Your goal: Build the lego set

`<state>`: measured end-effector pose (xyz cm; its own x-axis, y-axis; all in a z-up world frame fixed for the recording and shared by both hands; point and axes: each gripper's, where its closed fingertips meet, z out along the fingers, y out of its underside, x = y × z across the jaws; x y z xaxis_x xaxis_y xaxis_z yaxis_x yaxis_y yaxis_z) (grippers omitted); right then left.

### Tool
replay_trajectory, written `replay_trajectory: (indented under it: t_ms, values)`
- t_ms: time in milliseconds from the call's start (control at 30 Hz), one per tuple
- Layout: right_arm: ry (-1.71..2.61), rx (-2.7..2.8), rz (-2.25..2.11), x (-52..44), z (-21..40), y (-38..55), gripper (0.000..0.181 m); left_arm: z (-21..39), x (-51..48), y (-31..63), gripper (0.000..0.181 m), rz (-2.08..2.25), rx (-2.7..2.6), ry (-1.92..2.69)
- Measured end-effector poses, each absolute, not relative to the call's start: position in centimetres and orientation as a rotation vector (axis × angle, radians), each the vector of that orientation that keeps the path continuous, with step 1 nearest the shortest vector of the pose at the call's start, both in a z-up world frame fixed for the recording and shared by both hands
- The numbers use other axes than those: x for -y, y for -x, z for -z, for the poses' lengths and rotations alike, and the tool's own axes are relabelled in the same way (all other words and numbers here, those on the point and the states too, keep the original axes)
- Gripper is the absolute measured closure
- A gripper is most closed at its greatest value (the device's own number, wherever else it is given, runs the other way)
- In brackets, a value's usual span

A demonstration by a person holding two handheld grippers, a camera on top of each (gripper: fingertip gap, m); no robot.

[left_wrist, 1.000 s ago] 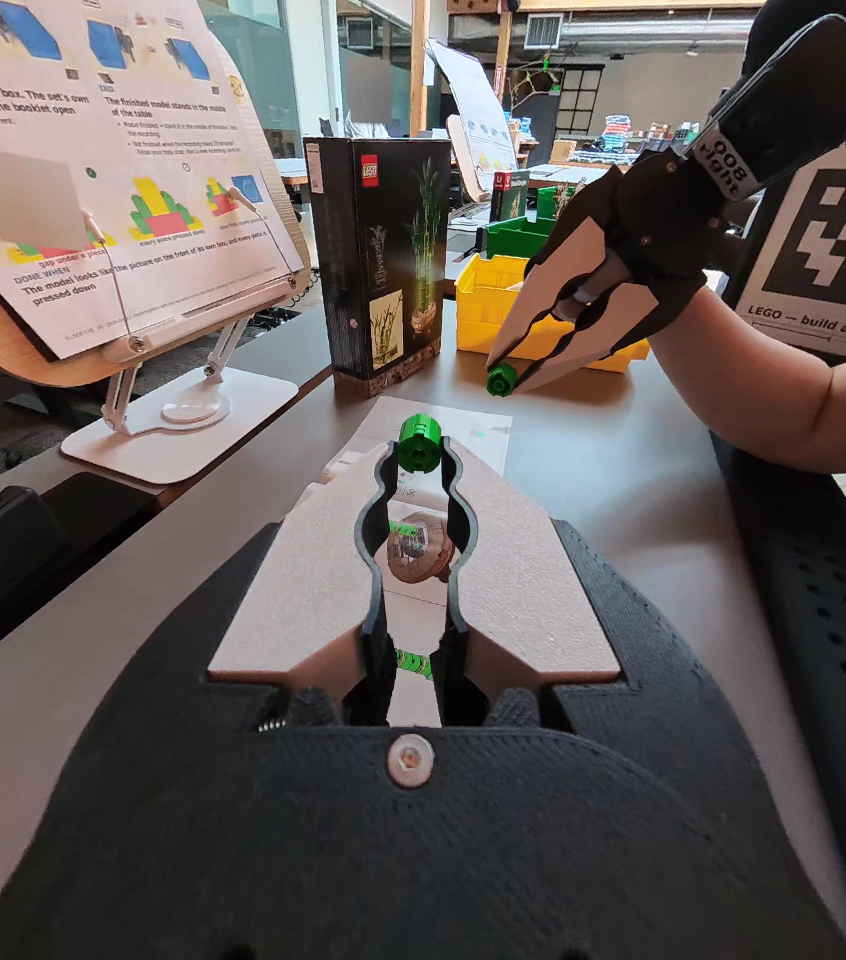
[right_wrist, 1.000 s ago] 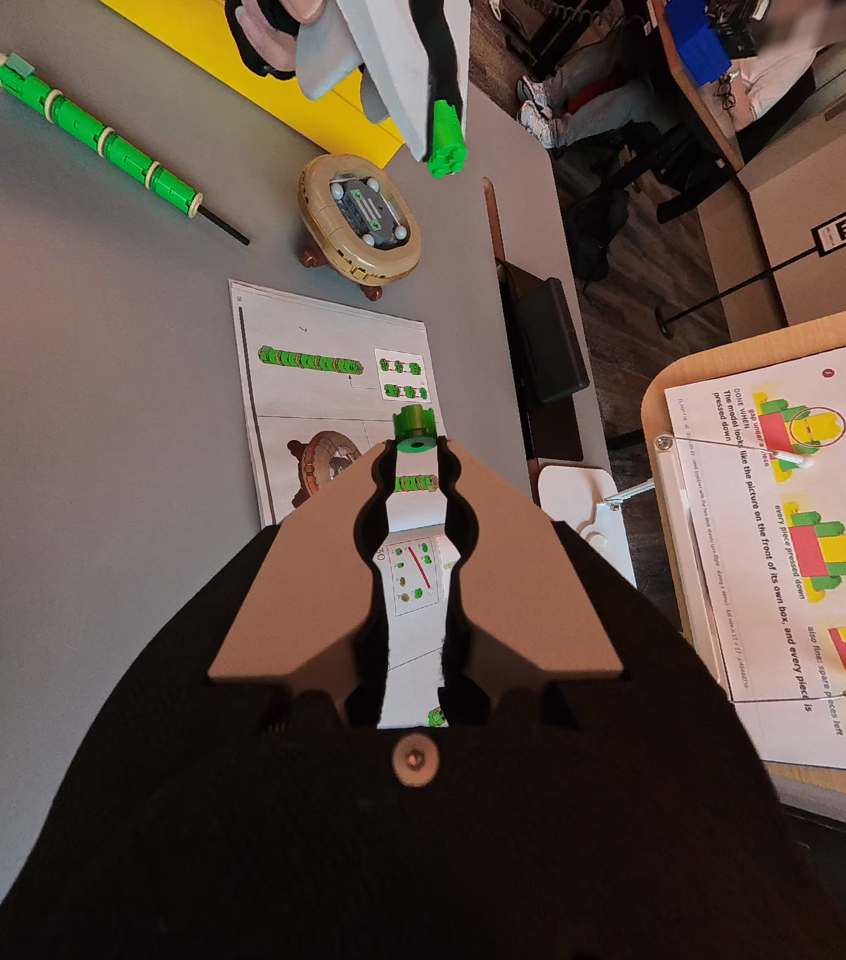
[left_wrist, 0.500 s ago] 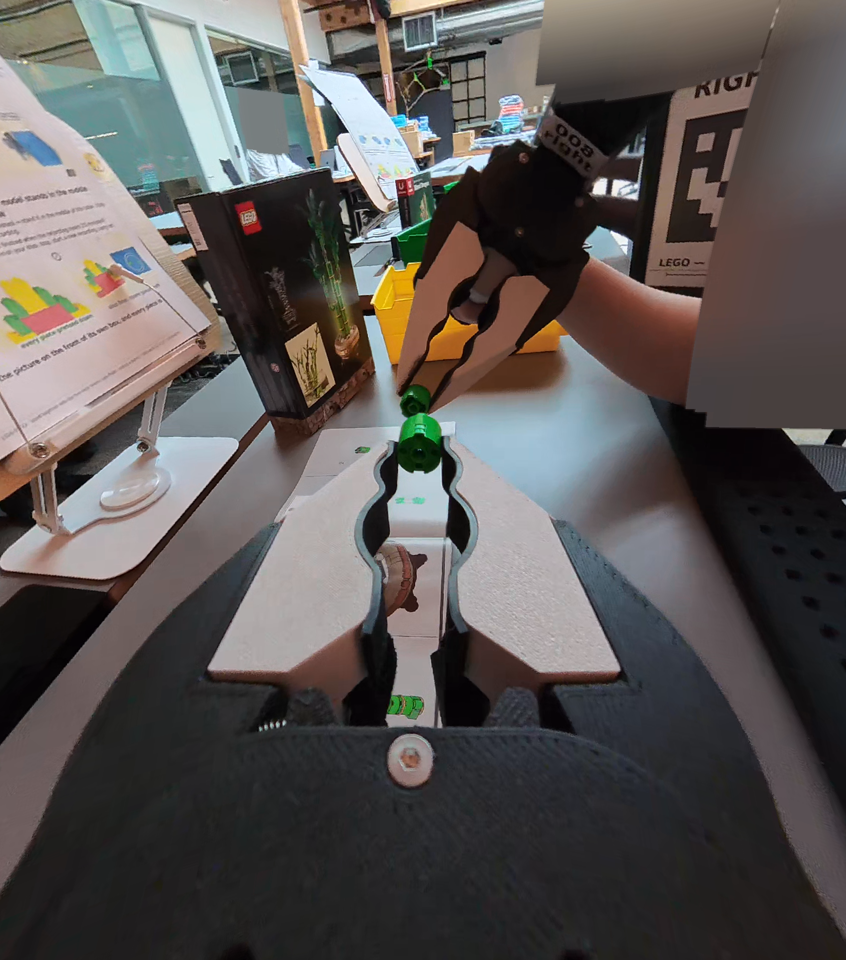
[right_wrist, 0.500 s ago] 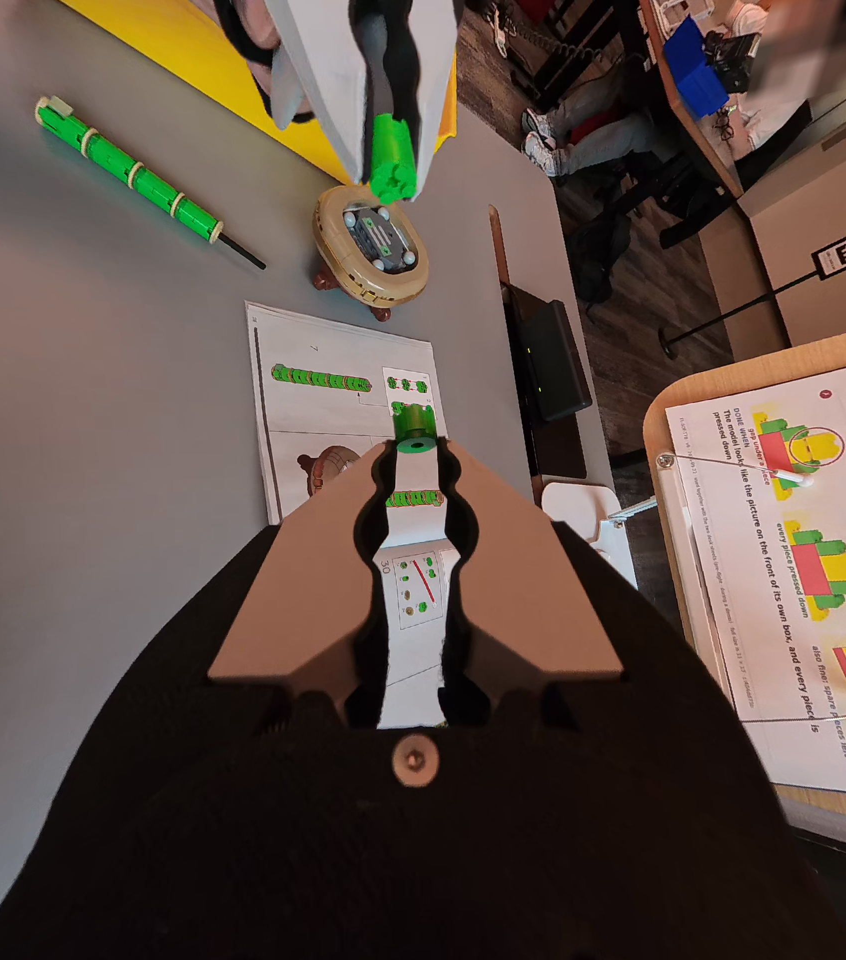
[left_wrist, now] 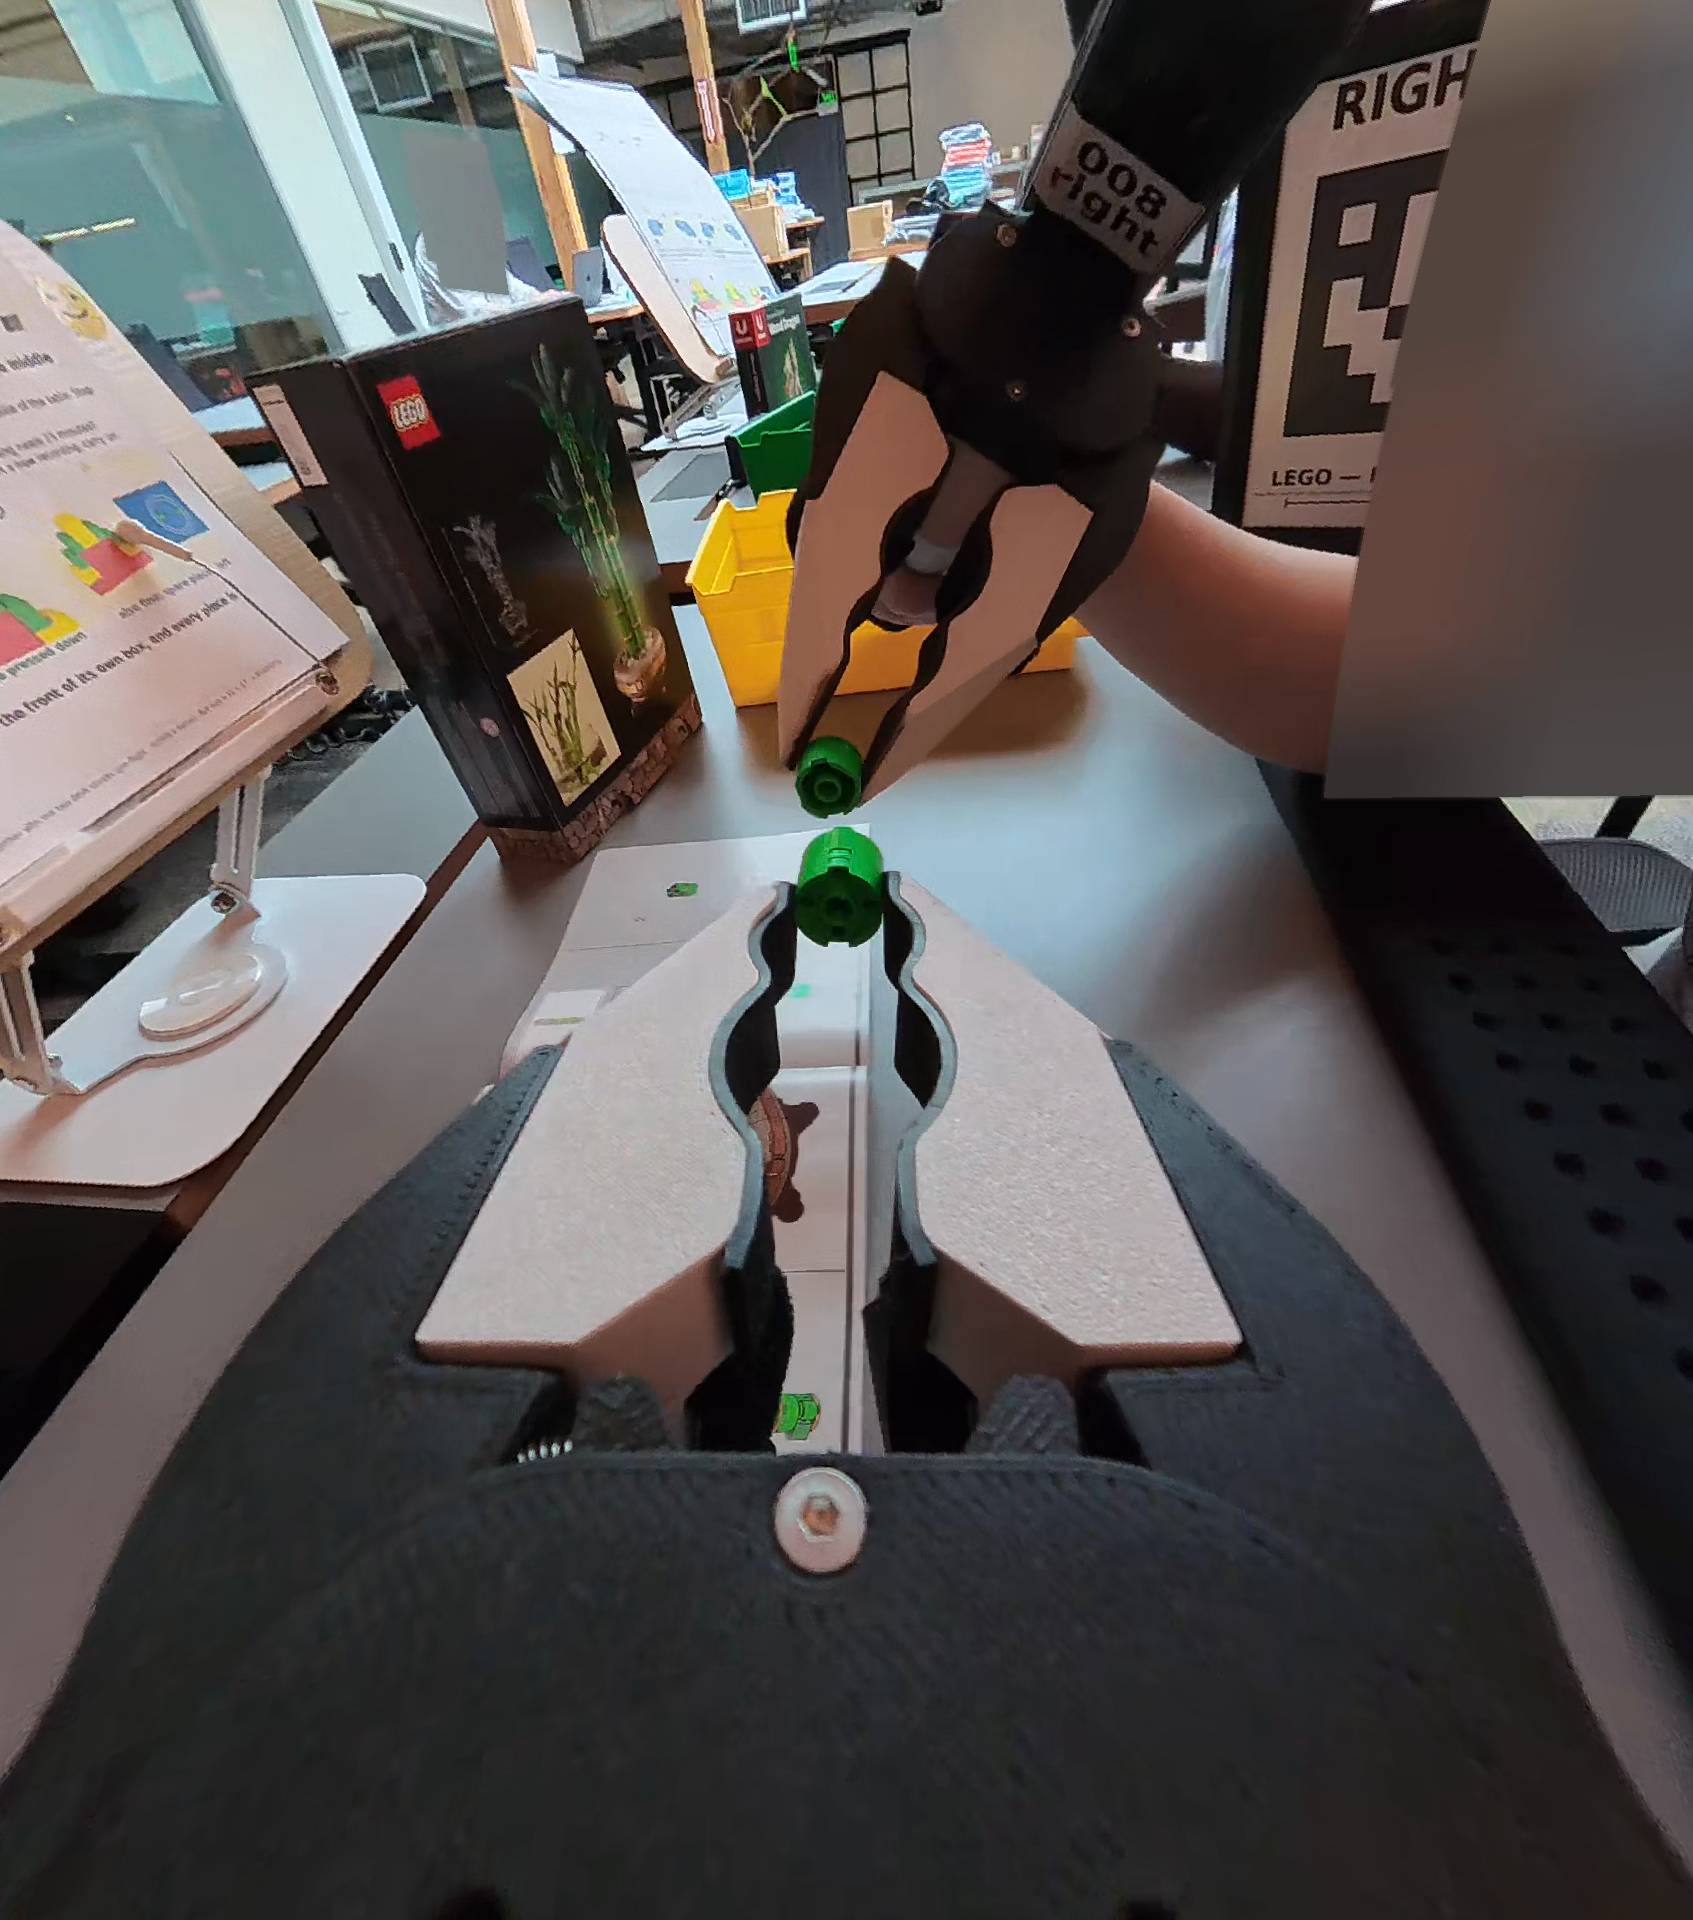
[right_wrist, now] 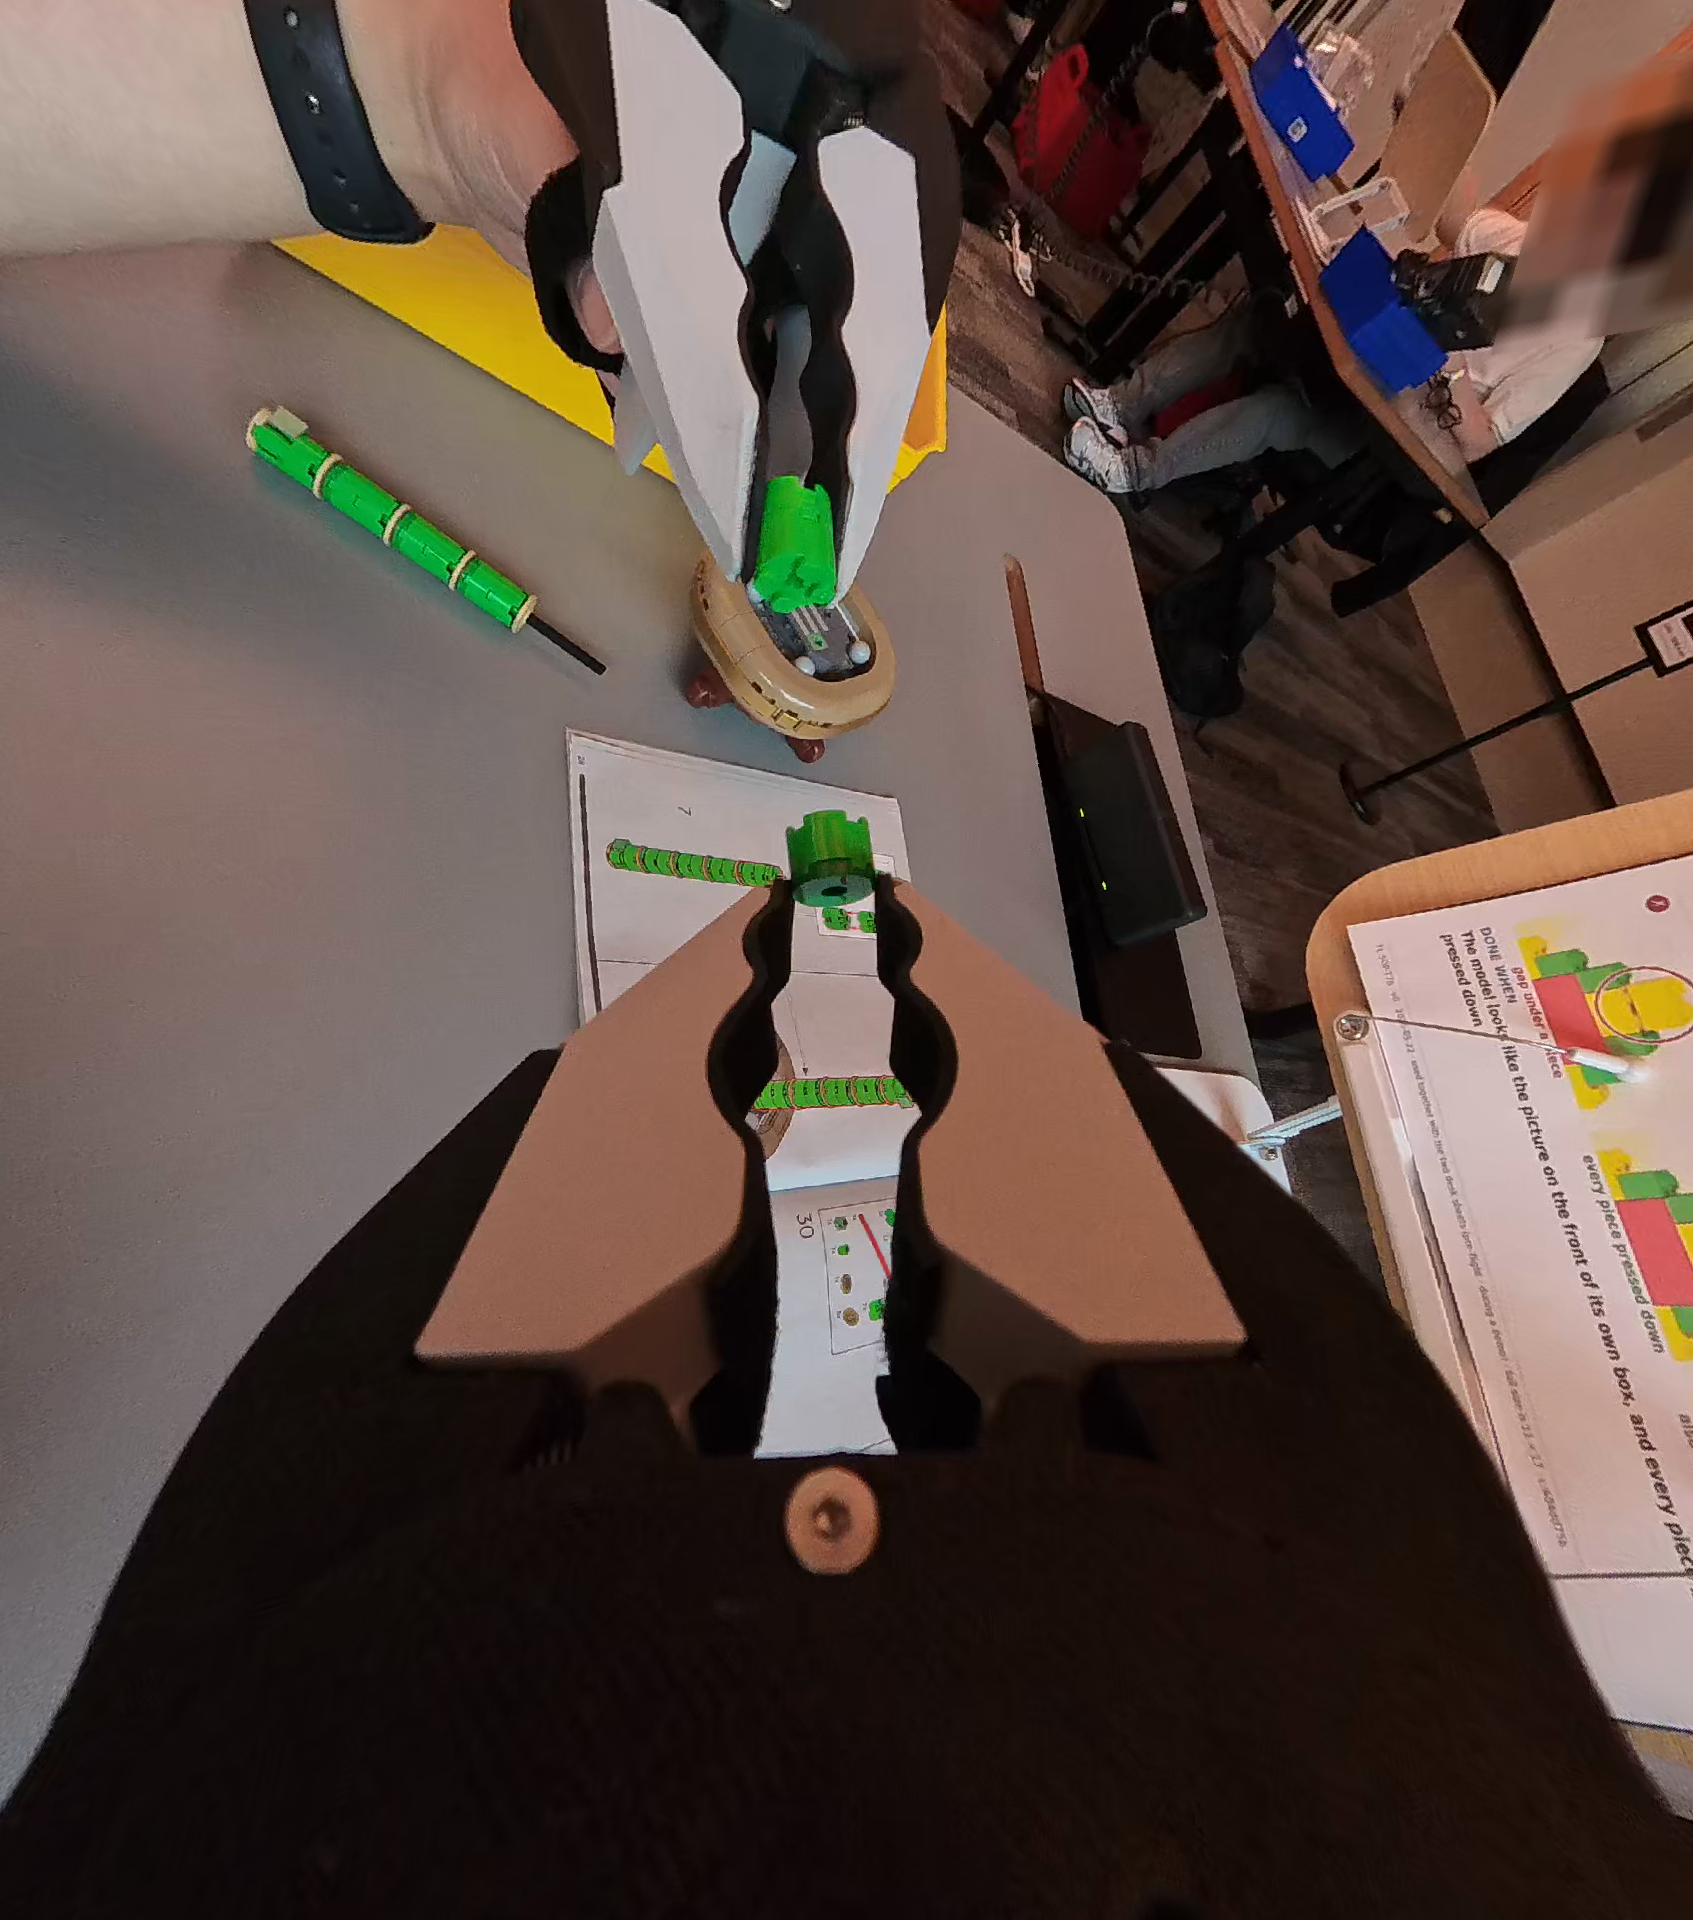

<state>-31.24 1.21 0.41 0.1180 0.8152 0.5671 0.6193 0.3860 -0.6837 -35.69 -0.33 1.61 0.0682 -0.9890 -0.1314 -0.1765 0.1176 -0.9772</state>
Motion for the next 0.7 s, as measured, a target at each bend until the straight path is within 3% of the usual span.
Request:
replay_trajectory:
  t_ms: [700]
  values:
    - [1.303, 1.587, -0.202, -1.12, -0.45, 31.56, 0.167, -1.77, -0.16, 36.16, 0.167, 0.980, -1.299, 1.285]
